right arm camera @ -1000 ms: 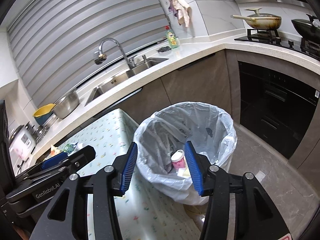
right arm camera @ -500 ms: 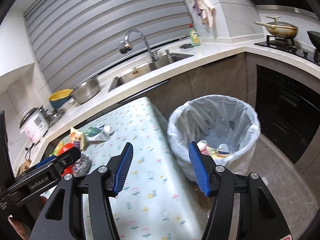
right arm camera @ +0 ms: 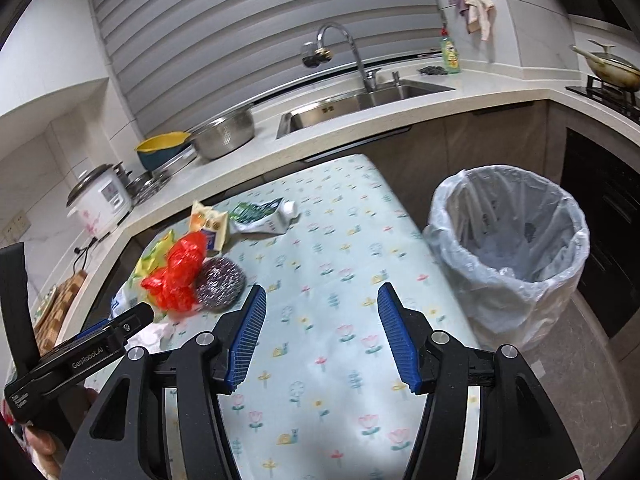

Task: Collect trash
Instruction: 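Move both open tools back toward the remaining trash on the table, then grasp the white tissue with the left tool while the right tool grasps the red plastic bag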

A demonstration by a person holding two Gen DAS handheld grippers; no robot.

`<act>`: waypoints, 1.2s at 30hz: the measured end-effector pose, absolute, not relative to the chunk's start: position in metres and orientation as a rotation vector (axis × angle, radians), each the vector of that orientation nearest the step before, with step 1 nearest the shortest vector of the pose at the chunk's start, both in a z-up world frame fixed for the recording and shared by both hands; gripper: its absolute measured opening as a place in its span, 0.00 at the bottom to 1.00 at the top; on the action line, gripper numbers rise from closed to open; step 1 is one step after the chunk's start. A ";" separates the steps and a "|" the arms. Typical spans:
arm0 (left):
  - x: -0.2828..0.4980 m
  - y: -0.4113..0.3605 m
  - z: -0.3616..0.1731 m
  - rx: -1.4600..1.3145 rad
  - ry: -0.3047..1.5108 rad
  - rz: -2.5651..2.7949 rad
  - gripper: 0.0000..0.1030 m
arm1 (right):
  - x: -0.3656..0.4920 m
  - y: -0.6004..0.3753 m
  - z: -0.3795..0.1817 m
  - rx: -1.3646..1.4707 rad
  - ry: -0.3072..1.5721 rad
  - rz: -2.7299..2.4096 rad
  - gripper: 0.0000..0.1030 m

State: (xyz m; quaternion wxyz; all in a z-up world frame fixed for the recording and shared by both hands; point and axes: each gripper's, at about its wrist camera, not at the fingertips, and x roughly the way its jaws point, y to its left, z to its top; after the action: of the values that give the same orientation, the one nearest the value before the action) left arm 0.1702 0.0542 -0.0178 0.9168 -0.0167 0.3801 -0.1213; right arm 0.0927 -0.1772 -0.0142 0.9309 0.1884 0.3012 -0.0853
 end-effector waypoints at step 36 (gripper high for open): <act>0.266 0.164 -0.106 -0.187 0.996 -0.065 0.91 | 0.270 -0.056 -0.050 0.332 0.761 0.046 0.63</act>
State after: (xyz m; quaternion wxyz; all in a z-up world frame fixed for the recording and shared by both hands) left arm 0.2655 0.1640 -0.1056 0.8739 -0.0893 0.4769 -0.0312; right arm 0.2699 -0.0560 -0.0503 0.9149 0.1613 0.3695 0.0226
